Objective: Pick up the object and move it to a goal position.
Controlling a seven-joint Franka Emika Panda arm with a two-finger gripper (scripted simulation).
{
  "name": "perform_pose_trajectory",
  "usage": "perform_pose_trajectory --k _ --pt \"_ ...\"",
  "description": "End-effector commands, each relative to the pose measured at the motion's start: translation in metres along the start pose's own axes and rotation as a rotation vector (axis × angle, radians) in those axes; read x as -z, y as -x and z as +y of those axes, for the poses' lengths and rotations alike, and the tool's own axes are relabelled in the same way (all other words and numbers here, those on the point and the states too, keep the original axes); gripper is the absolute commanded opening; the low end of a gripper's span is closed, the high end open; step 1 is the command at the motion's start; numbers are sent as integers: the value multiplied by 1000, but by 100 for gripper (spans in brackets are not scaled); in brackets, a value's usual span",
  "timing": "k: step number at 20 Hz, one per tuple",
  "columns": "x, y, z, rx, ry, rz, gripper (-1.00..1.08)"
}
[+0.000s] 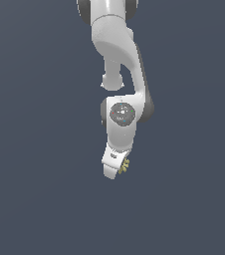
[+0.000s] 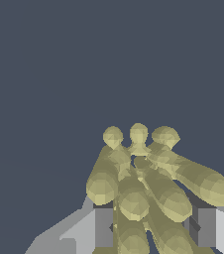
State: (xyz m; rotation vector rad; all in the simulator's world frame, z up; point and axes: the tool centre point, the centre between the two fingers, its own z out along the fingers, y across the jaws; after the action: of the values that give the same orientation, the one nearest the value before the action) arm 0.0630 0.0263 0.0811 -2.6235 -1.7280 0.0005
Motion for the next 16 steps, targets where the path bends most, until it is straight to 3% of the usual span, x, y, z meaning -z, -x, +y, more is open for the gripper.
perform_pose_trajectory --k 1,16 --pt "0 0 0 0 0 0 -100" --pt "27 -3 -14 0 0 -1 -100"
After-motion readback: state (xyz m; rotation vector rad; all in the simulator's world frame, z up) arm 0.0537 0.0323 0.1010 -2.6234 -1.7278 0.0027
